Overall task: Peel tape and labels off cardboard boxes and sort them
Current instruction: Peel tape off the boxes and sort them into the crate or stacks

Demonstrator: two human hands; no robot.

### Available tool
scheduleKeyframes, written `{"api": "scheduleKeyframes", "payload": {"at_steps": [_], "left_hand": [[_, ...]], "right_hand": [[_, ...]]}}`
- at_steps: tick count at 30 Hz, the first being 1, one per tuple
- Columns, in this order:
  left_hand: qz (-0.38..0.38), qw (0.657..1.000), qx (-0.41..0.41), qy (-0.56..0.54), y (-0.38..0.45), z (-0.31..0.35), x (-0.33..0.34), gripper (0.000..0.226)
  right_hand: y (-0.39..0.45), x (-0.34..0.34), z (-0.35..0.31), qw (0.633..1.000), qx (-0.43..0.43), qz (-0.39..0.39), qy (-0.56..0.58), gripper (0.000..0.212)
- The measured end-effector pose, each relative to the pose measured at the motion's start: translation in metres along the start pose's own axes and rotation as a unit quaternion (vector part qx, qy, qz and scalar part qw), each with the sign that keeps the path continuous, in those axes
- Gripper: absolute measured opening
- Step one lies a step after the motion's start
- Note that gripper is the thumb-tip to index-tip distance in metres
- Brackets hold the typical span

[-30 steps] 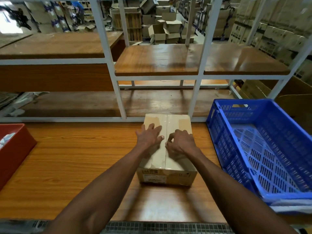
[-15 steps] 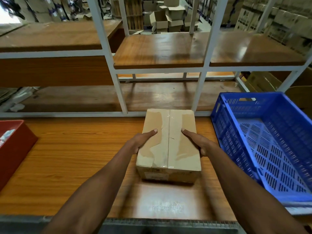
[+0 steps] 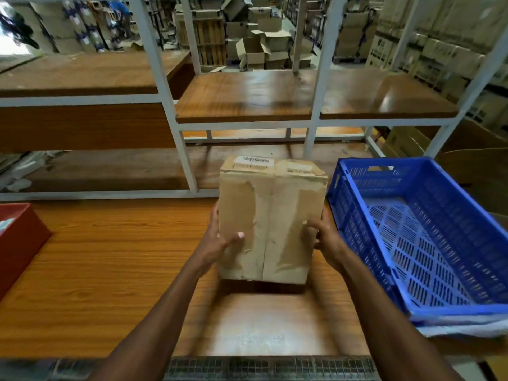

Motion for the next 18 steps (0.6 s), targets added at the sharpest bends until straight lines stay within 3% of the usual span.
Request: {"api": "scheduleKeyframes", "payload": {"at_steps": [3,6,10,18], "left_hand": [[-0.006,0.998,0.018,-0.057,-0.021,-0.009,0.009,0.095],[0.01,0.997,0.009,-0.08,-0.042,-0.024,0.016,0.094],[0.043,0.996,-0.008,-0.084,-0.063,-0.034,0.025,0.082],[0.044,0.989,-0.049,-0.132,-0.091,-0.042,0.035,0.084]], "right_hand": [[-0.016,-0.007,0.011,0.995,-0.008,0.015,0.093,0.069],[-0.029,-0.012,0.021,0.989,-0.024,0.035,0.143,0.036],[-0.046,0.003,0.024,0.996,-0.041,-0.008,0.085,0.06],[-0.065,-0.004,0.038,0.998,-0.052,-0.038,0.025,0.071]]}}
Point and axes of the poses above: each hand's wrist, its own y-axis towards the middle knuckle, its own x-axis out of the palm, z = x × y, the point moved 8 cm from there along y, towards the middle knuckle, and after that the axes turned 3 degrees about y, right-handed, at the moved point
